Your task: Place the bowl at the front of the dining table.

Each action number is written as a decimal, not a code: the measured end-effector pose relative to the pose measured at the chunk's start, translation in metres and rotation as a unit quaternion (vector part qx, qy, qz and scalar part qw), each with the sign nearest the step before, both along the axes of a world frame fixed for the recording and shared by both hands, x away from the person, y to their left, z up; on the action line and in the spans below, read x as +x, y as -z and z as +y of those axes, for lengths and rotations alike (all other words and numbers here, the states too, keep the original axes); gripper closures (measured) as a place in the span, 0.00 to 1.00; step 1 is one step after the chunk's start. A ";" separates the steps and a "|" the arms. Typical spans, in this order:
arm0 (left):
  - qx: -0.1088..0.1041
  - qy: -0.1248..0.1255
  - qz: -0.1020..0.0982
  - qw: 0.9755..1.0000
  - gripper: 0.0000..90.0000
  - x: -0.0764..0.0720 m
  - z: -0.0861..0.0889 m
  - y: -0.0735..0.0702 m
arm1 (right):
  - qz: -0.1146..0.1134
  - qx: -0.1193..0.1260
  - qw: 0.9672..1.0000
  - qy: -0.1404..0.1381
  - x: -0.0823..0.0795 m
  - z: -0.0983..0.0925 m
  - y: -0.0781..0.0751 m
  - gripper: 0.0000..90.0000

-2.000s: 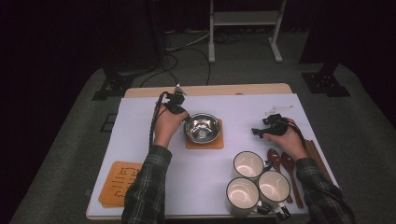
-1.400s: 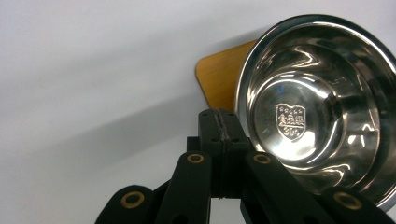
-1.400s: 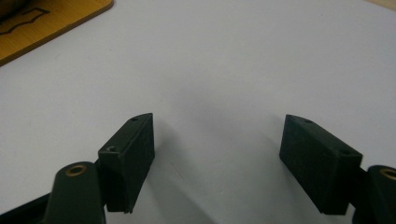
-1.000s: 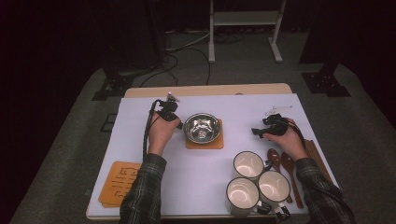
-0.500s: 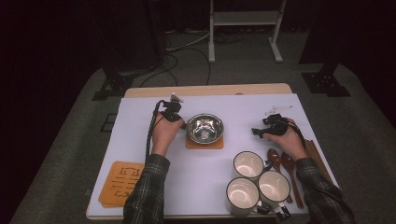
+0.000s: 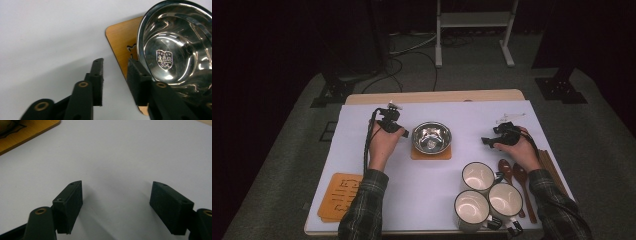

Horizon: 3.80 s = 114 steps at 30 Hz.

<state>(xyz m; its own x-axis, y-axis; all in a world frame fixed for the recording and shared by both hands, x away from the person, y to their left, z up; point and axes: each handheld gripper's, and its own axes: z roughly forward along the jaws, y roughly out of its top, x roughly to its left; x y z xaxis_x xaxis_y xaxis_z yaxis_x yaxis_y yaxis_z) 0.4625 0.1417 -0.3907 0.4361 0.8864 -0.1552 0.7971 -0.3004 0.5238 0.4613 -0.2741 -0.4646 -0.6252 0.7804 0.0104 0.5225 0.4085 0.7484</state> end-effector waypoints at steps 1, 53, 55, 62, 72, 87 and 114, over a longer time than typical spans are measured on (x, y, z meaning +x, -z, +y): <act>-0.001 -0.001 -0.006 1.000 0.70 -0.002 0.001 0.000 | 0.000 0.000 1.000 0.000 0.000 0.000 0.000 0.28; -0.021 0.038 -0.086 0.995 0.10 -0.122 -0.006 0.037 | -0.001 -0.001 1.000 0.001 0.000 0.000 0.000 0.28; -0.025 0.042 -0.088 0.995 0.10 -0.127 -0.007 0.039 | -0.001 -0.001 1.000 0.001 0.000 0.000 0.000 0.28; -0.042 0.062 -0.091 0.993 0.10 -0.143 -0.012 0.046 | -0.002 -0.002 1.000 0.000 0.000 0.000 0.000 0.28; -0.055 0.072 -0.098 0.991 0.10 -0.164 -0.017 0.052 | -0.002 -0.002 1.000 0.001 -0.001 0.000 0.000 0.27; -0.042 0.094 -0.110 0.989 0.08 -0.189 -0.024 0.066 | 0.001 -0.001 1.000 0.001 0.000 0.000 0.000 0.27; -0.004 0.182 -0.145 0.973 0.00 -0.197 -0.025 0.075 | 0.002 -0.002 1.000 -0.001 0.000 0.000 0.000 0.26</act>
<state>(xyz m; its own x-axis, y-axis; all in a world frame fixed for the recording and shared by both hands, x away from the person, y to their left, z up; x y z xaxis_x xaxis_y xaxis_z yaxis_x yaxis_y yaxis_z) 0.2652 0.1171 -0.4655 0.7468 0.6649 0.0148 0.4576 -0.5300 0.7139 0.4617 -0.2741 -0.4642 -0.6269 0.7790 0.0105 0.5250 0.4125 0.7445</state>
